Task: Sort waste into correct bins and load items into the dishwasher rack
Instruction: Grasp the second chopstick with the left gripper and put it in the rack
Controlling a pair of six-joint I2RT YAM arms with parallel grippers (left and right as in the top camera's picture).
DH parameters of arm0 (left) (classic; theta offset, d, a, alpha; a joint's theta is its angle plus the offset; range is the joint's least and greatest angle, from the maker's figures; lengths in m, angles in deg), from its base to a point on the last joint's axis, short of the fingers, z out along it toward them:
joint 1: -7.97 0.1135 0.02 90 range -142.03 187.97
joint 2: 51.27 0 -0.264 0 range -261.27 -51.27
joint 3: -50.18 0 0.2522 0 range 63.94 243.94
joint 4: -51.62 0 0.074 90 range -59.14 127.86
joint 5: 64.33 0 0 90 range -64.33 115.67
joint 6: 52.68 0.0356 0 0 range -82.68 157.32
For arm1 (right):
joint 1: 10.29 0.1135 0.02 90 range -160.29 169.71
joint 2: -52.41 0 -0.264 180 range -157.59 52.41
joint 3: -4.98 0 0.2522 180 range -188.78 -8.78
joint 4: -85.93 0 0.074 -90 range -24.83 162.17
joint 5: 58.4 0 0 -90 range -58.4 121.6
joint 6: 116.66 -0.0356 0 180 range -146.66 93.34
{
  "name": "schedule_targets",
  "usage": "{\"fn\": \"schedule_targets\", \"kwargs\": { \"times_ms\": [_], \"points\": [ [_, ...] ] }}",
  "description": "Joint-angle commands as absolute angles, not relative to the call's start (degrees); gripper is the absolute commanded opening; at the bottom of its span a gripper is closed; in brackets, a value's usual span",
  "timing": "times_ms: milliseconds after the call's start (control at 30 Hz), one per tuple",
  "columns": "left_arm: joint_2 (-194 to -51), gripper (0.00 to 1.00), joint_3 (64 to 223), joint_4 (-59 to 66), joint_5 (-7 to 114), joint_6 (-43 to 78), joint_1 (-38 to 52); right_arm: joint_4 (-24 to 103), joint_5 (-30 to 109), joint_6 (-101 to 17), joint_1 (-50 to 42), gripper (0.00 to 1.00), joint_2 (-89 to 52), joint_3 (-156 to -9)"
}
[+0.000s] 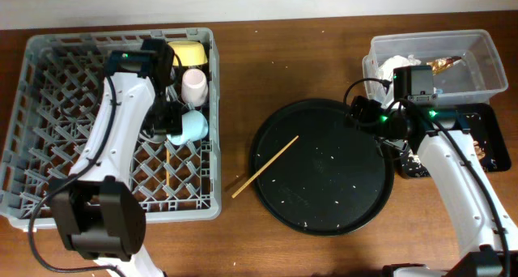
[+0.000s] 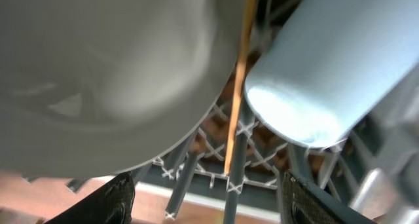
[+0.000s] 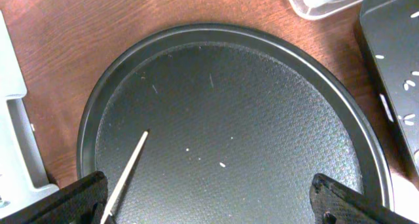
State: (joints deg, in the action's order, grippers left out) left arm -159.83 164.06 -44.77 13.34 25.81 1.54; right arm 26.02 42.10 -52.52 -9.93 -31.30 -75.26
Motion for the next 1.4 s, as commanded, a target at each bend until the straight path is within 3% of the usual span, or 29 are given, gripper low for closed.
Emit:
{"fn": "schedule_targets", "kwargs": {
  "times_ms": [0,33,167,233,500,633,700,767,867,1000,1167,1267,1367],
  "points": [
    [-158.8,0.69,172.7,-44.0,17.5,33.5,-5.2,26.1,41.4,-51.9,-9.9,0.99,-31.0,-75.4],
    [-159.0,0.69,172.7,-41.9,23.3,40.4,-10.2,26.1,41.4,-51.9,-9.9,0.99,-31.0,-75.4],
    [-164.5,0.69,172.7,-38.6,22.5,42.2,-23.3,25.6,41.4,-51.9,-9.9,0.99,-31.0,-75.4],
    [-173.4,0.61,172.7,-38.6,22.9,45.6,-29.2,25.5,41.4,-50.8,-9.9,0.99,-31.0,-75.4],
    [-185.6,0.53,172.7,-36.8,26.5,45.6,-32.4,24.5,41.4,-50.9,-9.9,0.99,-31.0,-75.4],
    [-185.8,0.24,171.2,-34.6,27.9,45.6,-32.4,23.9,41.4,-50.9,-9.9,0.99,-31.0,-75.4],
    [-185.8,0.04,169.9,-33.6,27.8,45.6,-32.4,23.9,41.4,-50.9,-9.9,0.99,-31.0,-75.4],
    [-185.8,0.0,170.9,-34.3,27.7,45.6,-32.2,23.8,41.4,-50.9,-9.9,0.99,-31.0,-75.4],
    [-185.7,0.0,183.9,-45.0,24.2,39.9,-28.9,23.3,41.4,-50.9,-9.9,0.99,-31.0,-75.4],
    [-184.1,0.01,211.4,-58.9,21.8,32.3,-16.0,23.3,41.4,-50.9,-9.9,0.99,-31.0,-75.4],
    [-175.7,0.0,203.2,-58.9,16.0,28.2,-3.7,23.6,41.4,-50.4,-9.9,1.0,-31.0,-75.4],
    [-175.5,0.01,193.0,-58.3,4.3,27.3,-0.1,23.8,41.4,-49.3,-9.9,1.0,-31.0,-75.4],
    [-175.6,0.03,187.8,-53.2,3.8,27.3,2.4,24.4,41.4,-49.4,-9.9,1.0,-31.0,-75.4]
  ]
}}
